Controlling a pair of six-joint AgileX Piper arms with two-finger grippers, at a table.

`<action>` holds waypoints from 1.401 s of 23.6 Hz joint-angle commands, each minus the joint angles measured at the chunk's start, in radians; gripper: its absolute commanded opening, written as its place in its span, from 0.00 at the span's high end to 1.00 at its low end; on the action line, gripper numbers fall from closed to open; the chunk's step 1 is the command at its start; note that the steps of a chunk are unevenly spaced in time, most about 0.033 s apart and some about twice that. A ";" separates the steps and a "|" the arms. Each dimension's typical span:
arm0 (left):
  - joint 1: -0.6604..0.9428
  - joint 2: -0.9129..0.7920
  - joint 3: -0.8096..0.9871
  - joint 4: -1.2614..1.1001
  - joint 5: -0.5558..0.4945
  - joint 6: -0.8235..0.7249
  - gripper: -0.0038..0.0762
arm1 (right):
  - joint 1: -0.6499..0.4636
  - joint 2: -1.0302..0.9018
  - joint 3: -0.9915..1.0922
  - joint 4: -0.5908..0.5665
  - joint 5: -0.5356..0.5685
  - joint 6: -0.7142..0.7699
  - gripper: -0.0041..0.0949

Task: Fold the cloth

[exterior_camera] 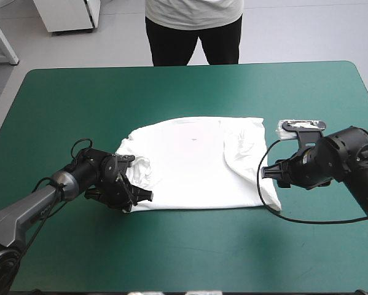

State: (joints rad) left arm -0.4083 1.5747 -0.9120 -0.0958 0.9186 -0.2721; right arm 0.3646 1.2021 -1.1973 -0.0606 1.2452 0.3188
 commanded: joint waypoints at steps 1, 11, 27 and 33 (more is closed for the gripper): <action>-0.007 0.043 0.025 -0.014 -0.111 0.009 0.96 | 0.000 0.023 -0.009 -0.007 -0.004 -0.008 0.40; -0.007 0.043 0.025 -0.014 -0.109 0.019 0.96 | 0.000 0.161 0.184 -0.005 -0.269 0.026 0.40; -0.007 0.043 0.025 -0.014 -0.097 0.033 0.96 | 0.000 0.327 0.341 0.082 -0.412 0.034 0.88; -0.007 0.023 -0.018 -0.001 -0.032 0.039 0.96 | 0.000 0.303 0.277 0.083 -0.344 0.029 0.98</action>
State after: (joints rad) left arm -0.4083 1.5787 -0.9242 -0.0988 0.9342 -0.2388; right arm 0.3646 1.5172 -0.8952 0.0243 0.8369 0.3592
